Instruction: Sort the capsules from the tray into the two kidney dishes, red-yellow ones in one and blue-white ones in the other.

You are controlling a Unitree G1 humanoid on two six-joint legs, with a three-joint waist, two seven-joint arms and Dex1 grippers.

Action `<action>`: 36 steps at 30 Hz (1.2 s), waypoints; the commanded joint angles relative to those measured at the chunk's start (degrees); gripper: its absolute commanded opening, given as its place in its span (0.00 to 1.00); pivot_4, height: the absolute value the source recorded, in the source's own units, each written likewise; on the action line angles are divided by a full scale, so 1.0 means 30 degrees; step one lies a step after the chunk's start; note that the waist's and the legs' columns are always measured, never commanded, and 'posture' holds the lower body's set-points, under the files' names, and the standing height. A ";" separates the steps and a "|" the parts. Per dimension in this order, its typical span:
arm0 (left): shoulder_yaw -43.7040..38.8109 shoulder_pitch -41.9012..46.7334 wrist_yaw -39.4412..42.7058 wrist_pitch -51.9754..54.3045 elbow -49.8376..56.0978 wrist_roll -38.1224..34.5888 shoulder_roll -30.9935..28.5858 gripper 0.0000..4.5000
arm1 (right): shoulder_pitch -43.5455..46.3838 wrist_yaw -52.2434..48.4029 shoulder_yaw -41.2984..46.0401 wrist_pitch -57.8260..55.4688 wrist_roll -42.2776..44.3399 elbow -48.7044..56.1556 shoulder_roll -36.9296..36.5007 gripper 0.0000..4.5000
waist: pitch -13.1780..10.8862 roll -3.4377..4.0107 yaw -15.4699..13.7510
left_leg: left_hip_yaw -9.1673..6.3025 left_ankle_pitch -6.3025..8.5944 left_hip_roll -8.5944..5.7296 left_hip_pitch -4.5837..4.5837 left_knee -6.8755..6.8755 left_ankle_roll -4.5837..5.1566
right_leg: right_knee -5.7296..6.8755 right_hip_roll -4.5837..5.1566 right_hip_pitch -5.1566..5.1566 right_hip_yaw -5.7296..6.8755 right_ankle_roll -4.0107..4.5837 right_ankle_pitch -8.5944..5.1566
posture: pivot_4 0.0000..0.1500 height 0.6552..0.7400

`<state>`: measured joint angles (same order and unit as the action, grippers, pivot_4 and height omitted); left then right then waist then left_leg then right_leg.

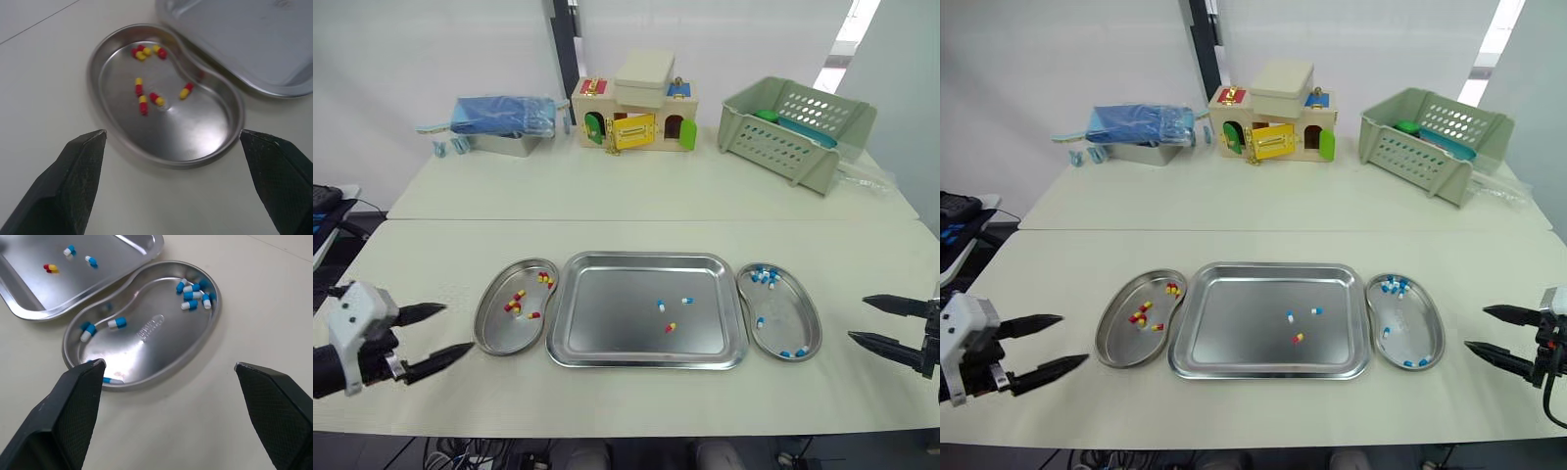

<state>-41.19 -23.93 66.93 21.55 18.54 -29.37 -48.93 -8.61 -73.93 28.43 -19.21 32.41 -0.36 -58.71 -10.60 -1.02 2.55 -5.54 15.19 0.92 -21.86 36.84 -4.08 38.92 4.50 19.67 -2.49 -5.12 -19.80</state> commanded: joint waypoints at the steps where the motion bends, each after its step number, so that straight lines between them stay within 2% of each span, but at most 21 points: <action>1: -0.0673 -0.1784 0.0128 -0.1644 0.2981 -0.0761 0.1945 0.99 | 0.1434 0.0471 -0.0589 -0.1285 0.0563 0.1885 -0.0639 1.00 | 0.0000 0.0000 0.0073 | 0.0008 0.0000 -0.0001 0.0001 0.0002 0.0000 | -0.0002 0.0000 -0.0002 -0.0007 -0.0001 0.0001 | 1.00 1.00; 5: 0.0718 -0.3378 -0.0281 -0.4241 0.5098 -0.1577 0.5863 0.99 | 0.3771 0.1207 -0.2728 -0.3727 0.1007 0.4377 -0.1040 1.00 | 0.0009 0.0017 0.0016 | 0.0012 0.0000 0.0000 0.0007 0.0010 -0.0002 | -0.0006 0.0000 -0.0006 -0.0007 0.0001 0.0002 | 1.00 1.00; 7: 0.2126 -0.3667 -0.0989 -0.5466 0.5431 -0.1067 0.7750 0.99 | 0.4839 0.2019 -0.3860 -0.5190 0.1386 0.5817 -0.0912 1.00 | 0.0010 0.0017 -0.0134 | 0.0003 0.0001 -0.0005 -0.0002 0.0016 -0.0003 | -0.0018 0.0005 -0.0016 0.0004 0.0001 0.0002 | 1.00 1.00; 11: 0.5115 -0.4733 -0.0985 -0.9369 0.4593 0.0674 1.0858 0.99 | 0.6972 0.4193 -0.5901 -0.7047 0.1827 0.7671 0.0464 1.00 | 0.0014 -0.0010 -0.0317 | -0.0010 0.0004 -0.0021 -0.0026 0.0029 -0.0008 | -0.0043 0.0014 -0.0016 0.0014 -0.0002 0.0004 | 1.00 1.00; 14: 0.6579 -0.5380 -0.0296 -1.2819 0.2644 0.1423 1.2357 0.99 | 0.9337 0.6019 -0.7873 -0.8828 0.1564 0.8302 0.1621 1.00 | 0.0014 -0.0017 -0.0307 | -0.0018 0.0005 -0.0025 -0.0033 0.0029 -0.0010 | -0.0055 0.0016 -0.0013 0.0019 -0.0005 0.0007 | 1.00 1.00; 16: 0.6959 -0.5414 -0.0349 -1.4161 0.1735 0.1418 1.2728 0.99 | 1.0155 0.6542 -0.8598 -0.9587 0.1612 0.8617 0.1997 1.00 | 0.0016 -0.0013 -0.0305 | -0.0032 0.0005 -0.0026 -0.0034 0.0026 -0.0009 | -0.0052 0.0015 -0.0007 0.0031 -0.0003 0.0006 | 1.00 1.00; 20: 0.7890 -0.5245 -0.0180 -1.6951 -0.0202 0.0893 1.3342 0.99 | 1.2067 0.8716 -1.1701 -1.0968 -0.0057 0.9077 0.3414 1.00 | 0.0034 0.0028 -0.0117 | 0.0007 0.0015 -0.0035 -0.0053 0.0005 0.0005 | -0.0105 0.0021 0.0020 -0.0010 -0.0010 0.0010 | 1.00 1.00; 25: 0.9279 -0.5431 -0.0496 -1.9328 -0.1742 0.0700 1.3520 0.99 | 1.4149 1.1507 -1.4934 -1.3433 -0.1504 0.9054 0.6527 1.00 | 0.0053 0.0066 0.0268 | 0.0051 0.0038 -0.0070 -0.0232 0.0024 0.0048 | -0.0112 0.0064 0.0209 -0.0062 -0.0043 0.0029 | 1.00 1.00; 31: 1.0274 -0.5530 -0.1138 -2.0411 -0.2593 0.0467 1.3117 0.99 | 1.5410 1.3326 -1.7150 -1.5179 -0.2857 0.8376 0.8744 1.00 | 0.0060 0.0080 0.0370 | 0.0108 0.0039 -0.0144 -0.0310 0.0030 0.0048 | -0.0157 0.0162 0.0276 -0.0079 -0.0099 0.0059 | 1.00 1.00; 36: 1.0893 -0.5334 -0.1710 -2.1076 -0.2718 0.0338 1.2820 0.99 | 1.5709 1.3986 -1.8639 -1.5476 -0.4119 0.7851 0.9228 1.00 | 0.0060 0.0082 0.0431 | 0.0119 0.0042 -0.0143 -0.0313 0.0024 0.0053 | -0.0147 0.0161 0.0297 -0.0081 -0.0099 0.0058 | 1.00 1.00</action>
<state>-9.78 -39.88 62.31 -39.74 10.48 -27.21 -11.41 37.15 -32.82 -26.91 -65.67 21.48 22.68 -31.16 -10.42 -0.78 3.84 -5.17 15.31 0.49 -22.80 36.92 -3.92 38.49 4.99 20.56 -2.73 -5.41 -19.63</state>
